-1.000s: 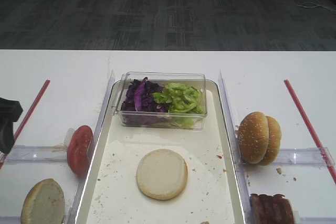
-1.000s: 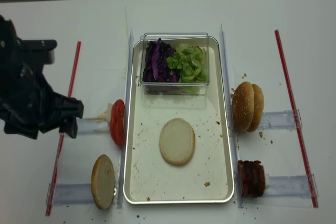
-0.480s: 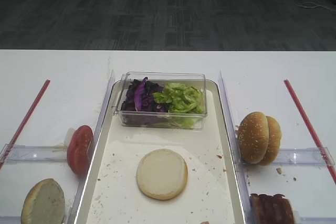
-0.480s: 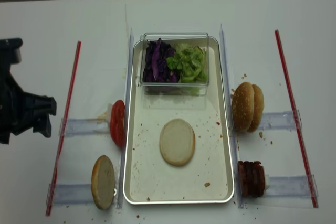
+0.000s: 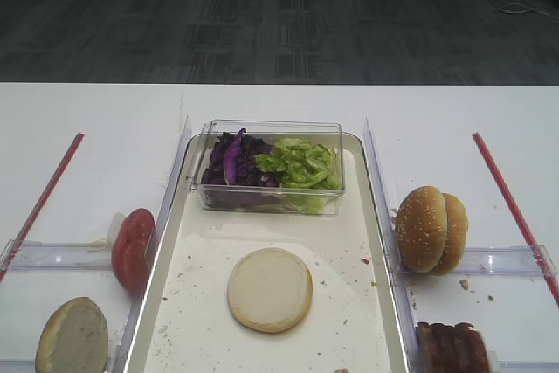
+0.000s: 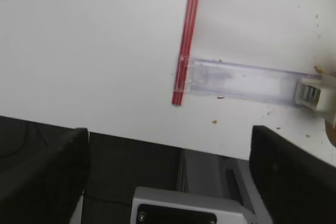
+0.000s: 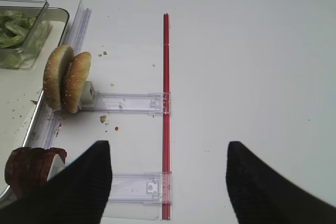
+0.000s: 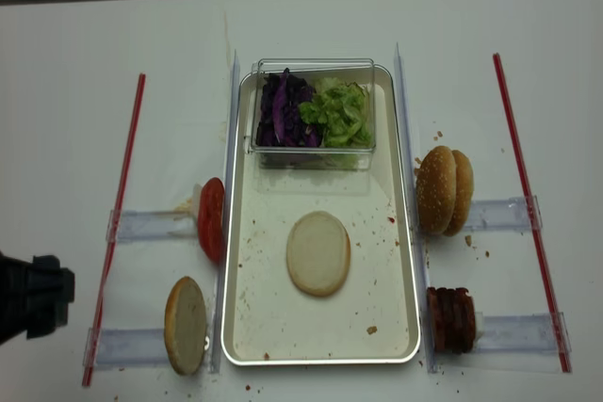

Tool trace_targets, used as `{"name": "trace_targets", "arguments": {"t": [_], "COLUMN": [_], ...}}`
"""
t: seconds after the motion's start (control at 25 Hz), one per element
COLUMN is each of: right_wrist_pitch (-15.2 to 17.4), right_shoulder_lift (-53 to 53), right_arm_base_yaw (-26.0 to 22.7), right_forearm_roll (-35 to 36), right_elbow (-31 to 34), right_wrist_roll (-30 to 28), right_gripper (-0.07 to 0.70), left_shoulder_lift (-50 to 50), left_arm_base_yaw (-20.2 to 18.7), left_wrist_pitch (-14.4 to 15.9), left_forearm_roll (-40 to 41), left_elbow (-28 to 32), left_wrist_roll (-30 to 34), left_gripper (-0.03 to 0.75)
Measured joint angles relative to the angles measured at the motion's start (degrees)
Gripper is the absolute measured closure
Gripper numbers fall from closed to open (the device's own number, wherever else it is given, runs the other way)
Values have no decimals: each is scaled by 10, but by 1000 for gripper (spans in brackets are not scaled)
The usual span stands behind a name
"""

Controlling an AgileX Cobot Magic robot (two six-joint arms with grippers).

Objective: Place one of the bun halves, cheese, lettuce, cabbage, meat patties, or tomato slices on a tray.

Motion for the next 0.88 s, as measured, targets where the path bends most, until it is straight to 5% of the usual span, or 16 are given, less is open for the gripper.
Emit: {"name": "trace_targets", "arguments": {"t": [0.88], "right_wrist_pitch": [0], "right_shoulder_lift": [0], "right_arm_base_yaw": [0], "right_forearm_roll": [0], "right_elbow": [0], "right_wrist_roll": [0], "right_gripper": [125], "left_shoulder_lift": [-344], "left_arm_base_yaw": [0], "left_wrist_pitch": [23], "left_forearm_roll": [-14], "left_elbow": [81], "left_wrist_roll": [-2], "left_gripper": [115]}}
